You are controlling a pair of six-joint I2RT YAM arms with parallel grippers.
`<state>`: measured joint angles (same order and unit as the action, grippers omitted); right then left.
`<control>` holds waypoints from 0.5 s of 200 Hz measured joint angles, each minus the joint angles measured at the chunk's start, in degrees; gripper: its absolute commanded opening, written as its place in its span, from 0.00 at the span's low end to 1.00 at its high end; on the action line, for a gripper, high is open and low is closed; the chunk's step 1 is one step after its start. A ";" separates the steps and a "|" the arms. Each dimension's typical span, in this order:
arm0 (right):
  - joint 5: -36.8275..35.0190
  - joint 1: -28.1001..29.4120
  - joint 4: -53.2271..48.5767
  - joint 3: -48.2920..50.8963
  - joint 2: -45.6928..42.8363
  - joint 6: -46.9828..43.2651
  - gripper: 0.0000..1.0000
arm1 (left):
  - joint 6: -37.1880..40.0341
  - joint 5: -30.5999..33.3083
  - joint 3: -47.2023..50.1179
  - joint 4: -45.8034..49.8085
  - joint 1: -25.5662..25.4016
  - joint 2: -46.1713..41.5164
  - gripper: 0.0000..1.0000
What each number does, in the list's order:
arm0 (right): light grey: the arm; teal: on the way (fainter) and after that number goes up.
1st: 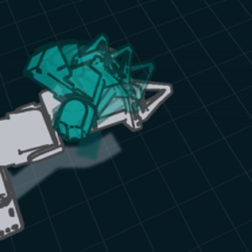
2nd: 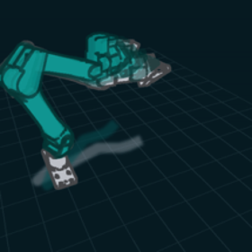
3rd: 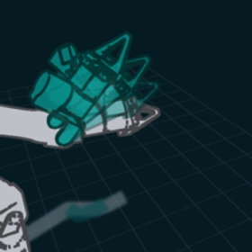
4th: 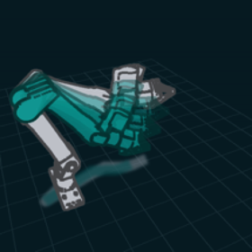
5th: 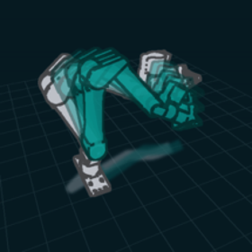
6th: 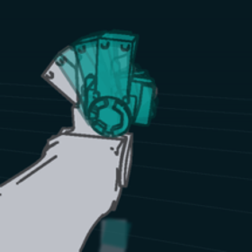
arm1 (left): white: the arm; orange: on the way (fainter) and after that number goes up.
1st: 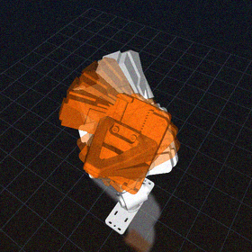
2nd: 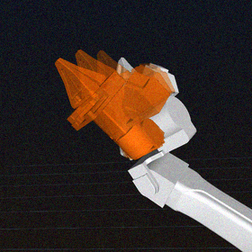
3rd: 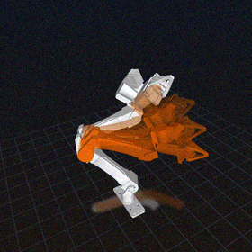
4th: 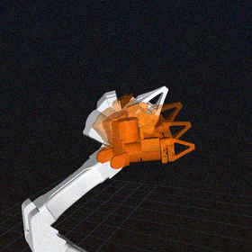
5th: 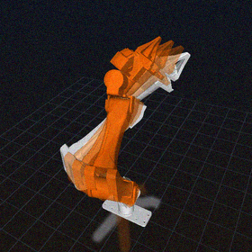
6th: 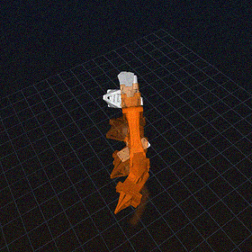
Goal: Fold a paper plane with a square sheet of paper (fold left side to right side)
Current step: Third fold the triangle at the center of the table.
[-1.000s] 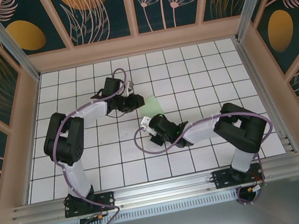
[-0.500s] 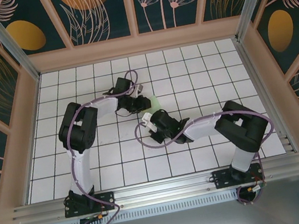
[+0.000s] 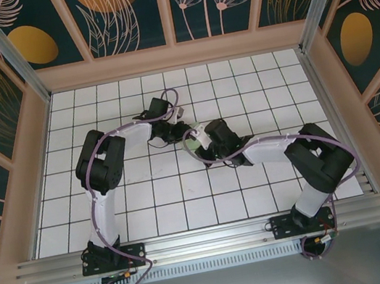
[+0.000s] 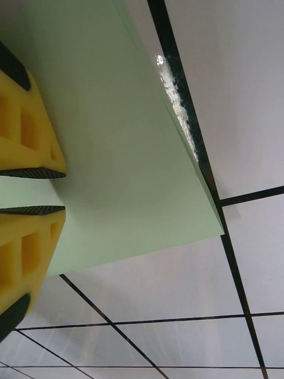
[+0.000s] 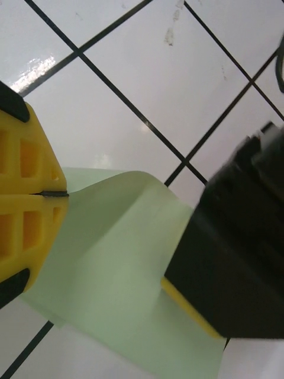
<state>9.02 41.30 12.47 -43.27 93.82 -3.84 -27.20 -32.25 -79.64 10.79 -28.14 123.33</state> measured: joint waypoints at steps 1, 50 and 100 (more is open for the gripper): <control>0.15 -0.13 -0.02 -0.02 0.04 0.11 0.00 | 0.00 0.00 0.00 0.00 0.00 0.00 0.23; 4.70 -3.96 -0.15 -1.36 2.91 3.30 0.00 | 0.02 0.24 -0.31 0.42 -0.11 0.07 0.23; 6.19 -5.60 -0.96 -3.21 5.46 4.81 0.00 | 0.02 0.70 -0.42 0.46 -0.31 0.09 0.23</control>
<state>15.20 35.70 11.51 -46.48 99.29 0.97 -27.18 -31.55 -80.05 11.25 -28.45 123.42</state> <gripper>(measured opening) 0.064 0.228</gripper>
